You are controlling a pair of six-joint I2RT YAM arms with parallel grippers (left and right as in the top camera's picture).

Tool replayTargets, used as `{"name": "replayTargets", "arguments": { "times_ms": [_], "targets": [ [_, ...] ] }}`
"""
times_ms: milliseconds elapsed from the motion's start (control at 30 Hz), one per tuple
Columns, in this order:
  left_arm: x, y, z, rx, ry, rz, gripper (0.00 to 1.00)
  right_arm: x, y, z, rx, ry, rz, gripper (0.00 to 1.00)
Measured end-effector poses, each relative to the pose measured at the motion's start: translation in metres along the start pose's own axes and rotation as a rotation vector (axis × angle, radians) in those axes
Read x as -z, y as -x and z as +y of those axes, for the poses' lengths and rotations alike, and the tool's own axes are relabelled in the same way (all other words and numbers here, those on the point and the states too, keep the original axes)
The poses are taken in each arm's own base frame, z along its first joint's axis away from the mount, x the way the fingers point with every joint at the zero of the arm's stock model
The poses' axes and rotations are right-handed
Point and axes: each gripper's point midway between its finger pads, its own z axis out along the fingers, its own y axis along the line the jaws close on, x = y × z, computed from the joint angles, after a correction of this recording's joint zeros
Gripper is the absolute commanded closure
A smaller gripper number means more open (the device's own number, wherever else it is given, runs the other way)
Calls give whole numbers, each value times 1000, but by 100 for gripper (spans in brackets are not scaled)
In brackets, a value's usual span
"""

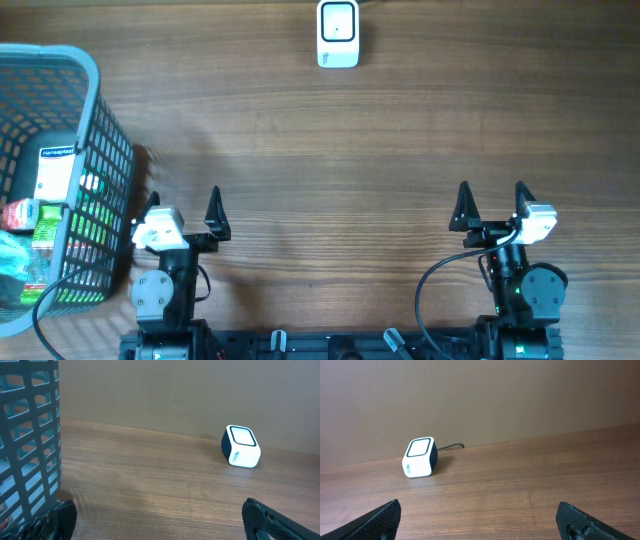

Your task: Scan the item barcode

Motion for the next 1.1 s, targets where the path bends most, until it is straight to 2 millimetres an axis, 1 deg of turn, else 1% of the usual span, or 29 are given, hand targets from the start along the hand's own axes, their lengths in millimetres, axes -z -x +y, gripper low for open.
{"name": "replayTargets", "arguments": {
  "times_ms": [267,467,600,633,667,767,833,900,933,1000,1067,1100],
  "targets": [
    [0,0,-2,0,-13,1,0,0,0,0,0,0,0,0],
    [2,-1,-27,10,-156,15,0,0,0,0,0,0,0,0],
    [9,-8,-40,32,-221,114,0,0,0,0,0,0,0,0],
    [12,-6,-43,44,-229,155,0,0,0,0,0,0,0,0],
    [15,2,-46,51,-240,169,0,0,0,0,0,0,0,0],
    [20,37,-54,71,-254,172,0,0,0,0,0,0,0,0],
    [22,87,-64,82,-265,162,0,0,0,0,0,0,0,0],
    [24,113,-67,98,-255,194,0,0,0,0,0,0,0,0],
    [25,123,-68,108,-246,217,0,0,0,0,0,0,-1,0],
    [23,152,-64,152,-171,295,0,0,0,0,0,0,0,0],
    [22,171,-59,174,-104,366,0,0,0,0,0,0,0,0],
    [19,186,-58,178,-77,386,0,0,0,0,0,0,0,0]
  ]
}}
